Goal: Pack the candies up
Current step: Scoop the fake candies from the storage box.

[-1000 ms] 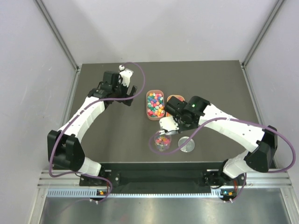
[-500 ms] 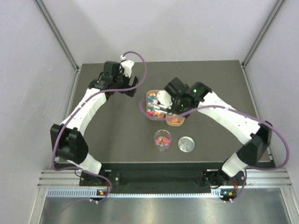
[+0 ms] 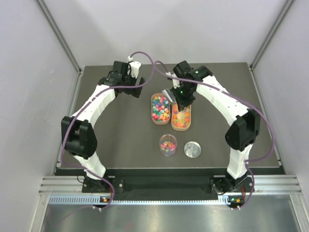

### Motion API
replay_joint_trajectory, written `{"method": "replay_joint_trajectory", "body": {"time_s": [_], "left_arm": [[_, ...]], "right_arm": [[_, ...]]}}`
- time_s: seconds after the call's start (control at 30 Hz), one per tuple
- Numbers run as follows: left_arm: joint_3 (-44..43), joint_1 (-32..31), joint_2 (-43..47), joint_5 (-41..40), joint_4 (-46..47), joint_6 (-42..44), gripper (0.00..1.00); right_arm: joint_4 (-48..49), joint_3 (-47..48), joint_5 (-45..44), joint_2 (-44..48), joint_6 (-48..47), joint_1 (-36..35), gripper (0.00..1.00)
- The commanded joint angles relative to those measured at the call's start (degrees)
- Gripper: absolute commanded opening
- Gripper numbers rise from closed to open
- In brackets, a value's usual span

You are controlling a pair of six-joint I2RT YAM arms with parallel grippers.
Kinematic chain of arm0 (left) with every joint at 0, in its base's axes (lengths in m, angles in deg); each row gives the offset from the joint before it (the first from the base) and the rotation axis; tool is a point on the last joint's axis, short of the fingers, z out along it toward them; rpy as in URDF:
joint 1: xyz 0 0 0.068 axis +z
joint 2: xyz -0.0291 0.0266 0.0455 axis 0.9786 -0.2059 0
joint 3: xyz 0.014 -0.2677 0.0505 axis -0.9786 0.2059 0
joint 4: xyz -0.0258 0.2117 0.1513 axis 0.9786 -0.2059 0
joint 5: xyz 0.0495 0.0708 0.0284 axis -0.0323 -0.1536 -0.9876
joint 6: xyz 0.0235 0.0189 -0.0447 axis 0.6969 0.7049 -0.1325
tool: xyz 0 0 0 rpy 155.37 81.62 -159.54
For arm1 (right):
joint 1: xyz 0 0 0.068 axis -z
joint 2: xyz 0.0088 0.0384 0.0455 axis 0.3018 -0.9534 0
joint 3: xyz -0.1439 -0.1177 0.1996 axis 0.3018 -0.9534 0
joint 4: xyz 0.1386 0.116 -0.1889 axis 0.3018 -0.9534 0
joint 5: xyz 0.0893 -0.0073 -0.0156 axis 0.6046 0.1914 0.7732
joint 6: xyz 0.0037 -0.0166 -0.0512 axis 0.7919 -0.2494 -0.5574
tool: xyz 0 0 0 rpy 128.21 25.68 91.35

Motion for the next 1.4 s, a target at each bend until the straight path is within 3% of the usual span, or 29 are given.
{"method": "replay_joint_trajectory", "body": {"time_s": [0.0,0.3,0.57,0.73,1.37], "left_arm": [[2.92,-0.08,2.17,-2.61,3.79,-1.7,0.96],[5.03,-0.08,2.61,-2.61,3.71,-2.58,0.96],[7.67,-0.08,3.58,-1.03,4.15,-4.33,0.95],[7.41,-0.08,3.49,0.03,3.97,-4.95,0.95],[12.15,-0.08,7.09,0.47,4.85,-6.27,0.95]], "right_arm": [[-1.75,1.6,8.75,-1.41,12.06,0.29,0.0],[-3.24,1.52,26.16,-5.9,16.72,1.35,0.0],[-4.47,-5.07,30.39,-3.09,19.1,1.17,0.0],[-4.74,-7.8,31.19,-2.12,19.1,1.0,0.0],[-5.71,-4.03,28.38,-11.61,19.19,1.17,0.0]]}}
